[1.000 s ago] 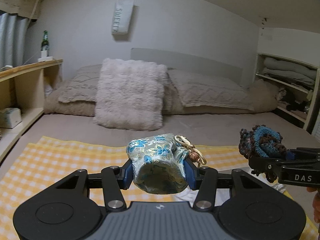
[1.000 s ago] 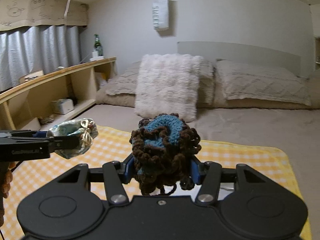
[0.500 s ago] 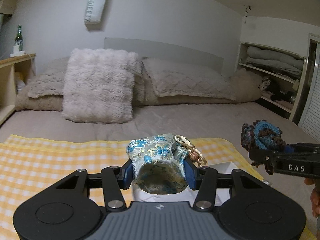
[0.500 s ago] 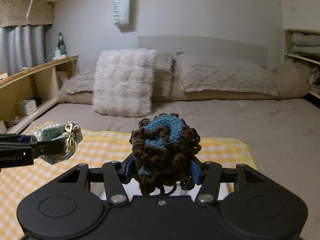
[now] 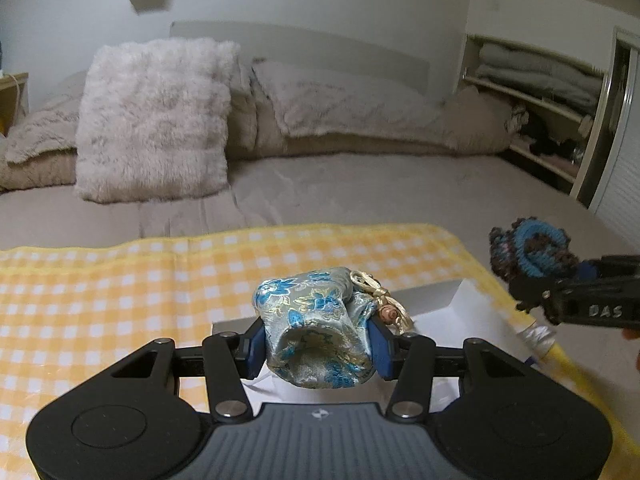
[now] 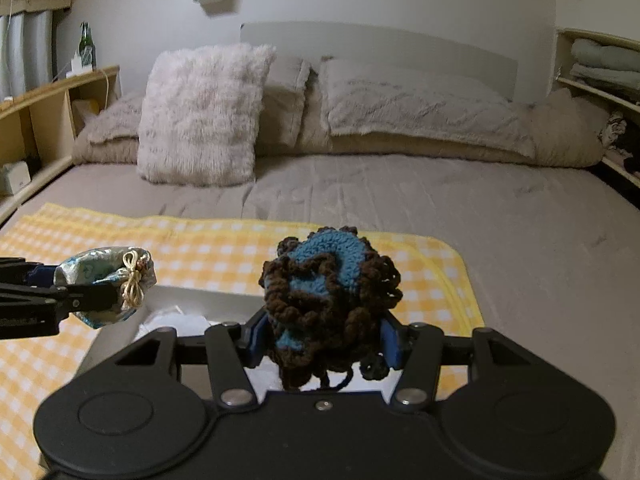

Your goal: Organize soft objects

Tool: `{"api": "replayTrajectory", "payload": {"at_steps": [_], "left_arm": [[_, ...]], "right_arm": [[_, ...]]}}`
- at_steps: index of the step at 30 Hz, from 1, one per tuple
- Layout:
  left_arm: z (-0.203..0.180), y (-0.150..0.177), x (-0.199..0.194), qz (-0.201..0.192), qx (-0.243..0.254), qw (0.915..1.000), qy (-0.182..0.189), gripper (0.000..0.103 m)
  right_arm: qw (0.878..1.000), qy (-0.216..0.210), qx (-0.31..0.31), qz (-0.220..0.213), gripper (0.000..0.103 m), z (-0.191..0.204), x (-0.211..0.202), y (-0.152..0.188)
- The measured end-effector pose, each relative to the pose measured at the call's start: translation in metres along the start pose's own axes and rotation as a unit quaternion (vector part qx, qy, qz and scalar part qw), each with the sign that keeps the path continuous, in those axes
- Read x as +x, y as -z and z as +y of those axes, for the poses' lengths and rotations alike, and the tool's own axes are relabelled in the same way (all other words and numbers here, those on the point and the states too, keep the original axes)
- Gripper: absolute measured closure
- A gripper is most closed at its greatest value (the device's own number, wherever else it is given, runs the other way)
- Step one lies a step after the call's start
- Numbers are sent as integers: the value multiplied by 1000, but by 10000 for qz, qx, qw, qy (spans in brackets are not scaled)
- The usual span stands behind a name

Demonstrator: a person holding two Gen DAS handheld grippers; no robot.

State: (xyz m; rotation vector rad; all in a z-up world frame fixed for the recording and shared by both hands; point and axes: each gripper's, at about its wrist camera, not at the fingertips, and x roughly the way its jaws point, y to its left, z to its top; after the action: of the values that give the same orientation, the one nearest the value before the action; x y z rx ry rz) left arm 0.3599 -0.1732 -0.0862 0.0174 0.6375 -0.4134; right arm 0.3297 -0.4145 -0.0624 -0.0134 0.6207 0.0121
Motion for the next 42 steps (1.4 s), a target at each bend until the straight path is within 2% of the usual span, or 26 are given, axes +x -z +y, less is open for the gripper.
{"api": "replayTrajectory", "payload": {"at_steps": [3,5,7,10,14,16,17,18,26,35,42], "left_arm": [[7,2,15,88,54,9999,-30,49],[11,5,27,135,52,9999,-40,33],[14,8,38,282,18,9996,-75,26],[16,14,47,431,74,9986,-298,23],[22,15,48,519,99,9980,-340,15],[25,15,47,521,94,9980,-339,14],[26,15,47,525,84,9980,-346,14],[27,15,46,540,70,9979,-357,13],[20,16,41,773,49,9966,-282,8],[8,10,15,588,-20,9979,-260,2],[5,5,-8,517,-171,9978,-386,0]], "right_arm": [[9999,-42,-35,103,48,-1,11,1],[9998,-71,-42,153,48,-2,18,1],[9997,-50,-58,219,48,-3,27,2],[9995,-35,-38,322,48,-3,41,5],[9992,-30,-62,396,46,-2,54,7],[9991,4,-52,425,38,-3,59,8],[9988,39,-29,494,31,-3,62,9],[9982,66,5,602,29,-3,65,10],[9968,51,-59,794,24,0,58,18],[9977,3,-14,681,22,-1,32,17],[9986,-141,101,499,15,1,4,12]]}}
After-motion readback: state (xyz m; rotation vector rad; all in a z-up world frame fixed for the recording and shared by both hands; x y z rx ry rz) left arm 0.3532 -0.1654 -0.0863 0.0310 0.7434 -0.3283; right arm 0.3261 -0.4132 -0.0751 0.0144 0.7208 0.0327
